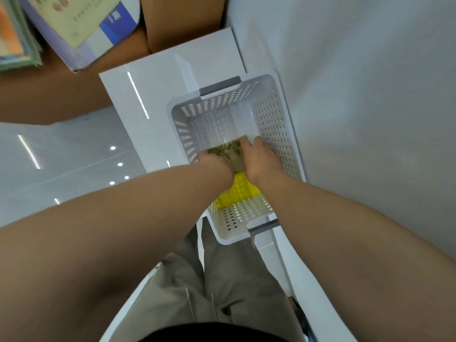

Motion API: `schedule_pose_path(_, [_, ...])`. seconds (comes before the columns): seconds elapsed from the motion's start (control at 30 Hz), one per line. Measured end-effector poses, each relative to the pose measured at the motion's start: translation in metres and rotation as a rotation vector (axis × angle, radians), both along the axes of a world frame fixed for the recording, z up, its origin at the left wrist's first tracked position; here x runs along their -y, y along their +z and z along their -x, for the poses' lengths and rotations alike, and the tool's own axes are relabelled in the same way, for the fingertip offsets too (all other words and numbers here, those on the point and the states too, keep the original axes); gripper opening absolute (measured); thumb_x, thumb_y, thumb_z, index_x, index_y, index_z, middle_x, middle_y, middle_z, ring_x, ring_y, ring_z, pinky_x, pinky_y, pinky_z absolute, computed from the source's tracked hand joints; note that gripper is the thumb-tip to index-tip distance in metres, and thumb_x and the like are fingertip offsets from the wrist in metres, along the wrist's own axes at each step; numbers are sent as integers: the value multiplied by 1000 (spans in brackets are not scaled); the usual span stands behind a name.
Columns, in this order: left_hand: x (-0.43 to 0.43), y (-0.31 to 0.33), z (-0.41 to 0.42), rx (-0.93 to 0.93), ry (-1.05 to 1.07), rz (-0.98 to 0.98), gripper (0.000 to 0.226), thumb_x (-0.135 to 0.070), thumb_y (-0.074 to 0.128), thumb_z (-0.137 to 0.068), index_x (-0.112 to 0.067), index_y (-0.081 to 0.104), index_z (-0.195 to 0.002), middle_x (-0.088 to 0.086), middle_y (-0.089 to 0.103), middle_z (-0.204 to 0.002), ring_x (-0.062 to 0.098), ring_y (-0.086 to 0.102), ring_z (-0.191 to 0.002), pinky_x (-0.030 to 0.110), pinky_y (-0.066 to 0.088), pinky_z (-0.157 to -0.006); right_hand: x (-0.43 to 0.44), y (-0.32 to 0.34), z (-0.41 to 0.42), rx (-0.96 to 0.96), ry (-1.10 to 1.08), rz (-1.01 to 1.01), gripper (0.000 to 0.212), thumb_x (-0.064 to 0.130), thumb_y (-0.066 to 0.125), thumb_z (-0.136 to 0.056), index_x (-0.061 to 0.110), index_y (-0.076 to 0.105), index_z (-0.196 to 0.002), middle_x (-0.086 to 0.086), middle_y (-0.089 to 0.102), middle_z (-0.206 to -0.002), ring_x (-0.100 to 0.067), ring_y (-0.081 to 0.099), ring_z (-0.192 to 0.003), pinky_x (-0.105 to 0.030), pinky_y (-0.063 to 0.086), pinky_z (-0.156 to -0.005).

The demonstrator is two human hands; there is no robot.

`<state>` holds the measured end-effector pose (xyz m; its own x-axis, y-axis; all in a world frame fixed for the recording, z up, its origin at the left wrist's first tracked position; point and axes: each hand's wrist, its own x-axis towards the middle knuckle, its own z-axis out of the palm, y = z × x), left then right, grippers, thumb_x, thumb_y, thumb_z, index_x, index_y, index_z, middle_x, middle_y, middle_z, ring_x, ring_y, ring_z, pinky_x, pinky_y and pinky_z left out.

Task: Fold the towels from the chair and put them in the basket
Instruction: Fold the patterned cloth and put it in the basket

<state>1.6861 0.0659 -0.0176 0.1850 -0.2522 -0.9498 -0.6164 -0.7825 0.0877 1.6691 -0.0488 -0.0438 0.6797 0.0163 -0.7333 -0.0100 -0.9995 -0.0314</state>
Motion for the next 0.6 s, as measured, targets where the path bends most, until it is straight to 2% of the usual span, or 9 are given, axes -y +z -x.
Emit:
schedule_pose_path(0.1, [-7,61,0,-35,-54,28,9,-17,62,-92,-16,60,-101,1,49,-84,26,53,-97,42,52,-96,1,45,6,-64,-40,-37,63,7,47,-92,19,29,-152,-17,42,-134,-38,49,-119,-43,47,-90])
schedule_pose_path(0.2, [-21,115,10,48,-61,118,18,-14,62,-92,-13,63,-110,3,53,-96,27,58,-103,39,52,-87,-3,93,22,-73,-251,-94,43,8,48,-89,11,55,-131,-16,54,-124,-36,57,-113,-39,51,-87])
schedule_pose_path(0.3, [-43,154,21,102,60,219,20,-9,56,-92,-11,64,-110,5,63,-107,27,62,-97,37,53,-78,-9,138,41,-49,-497,-145,27,5,48,-92,4,66,-111,-17,65,-118,-36,62,-108,-30,46,-77])
schedule_pose_path(0.4, [-64,182,31,195,149,328,28,-9,50,-90,-17,65,-112,4,66,-105,25,63,-89,35,56,-73,-16,176,60,-27,-649,-198,28,7,47,-96,4,68,-114,-16,66,-120,-34,61,-111,-29,46,-79])
schedule_pose_path(0.43, [-69,189,33,206,167,353,32,-10,48,-91,-20,64,-117,4,66,-109,25,64,-93,36,57,-77,-17,184,67,-17,-689,-215,26,7,46,-97,3,70,-106,-16,67,-112,-33,61,-106,-28,45,-76])
schedule_pose_path(0.47, [-73,193,36,205,181,379,35,-12,47,-94,-22,63,-122,4,65,-115,26,63,-99,37,56,-81,-19,192,75,-10,-732,-229,25,7,45,-97,4,68,-89,-15,66,-98,-32,61,-96,-28,45,-69])
schedule_pose_path(0.53, [-78,200,41,204,198,444,37,-15,45,-97,-25,64,-126,4,64,-122,26,62,-106,38,54,-88,-22,201,91,20,-866,-278,35,5,43,-96,10,48,-62,-8,53,-71,-27,54,-78,-33,49,-64])
schedule_pose_path(0.57, [-80,204,44,204,206,480,35,-17,44,-97,-26,66,-123,3,65,-122,26,62,-106,37,53,-89,-23,204,101,45,-950,-315,34,5,43,-95,12,45,-62,-8,50,-68,-25,51,-76,-38,54,-71])
schedule_pose_path(0.6, [-81,207,46,201,215,520,33,-19,44,-97,-26,69,-119,3,66,-121,25,62,-106,36,53,-90,-24,208,112,71,-1063,-351,28,8,45,-95,12,49,-67,-10,54,-71,-25,52,-76,-42,57,-77])
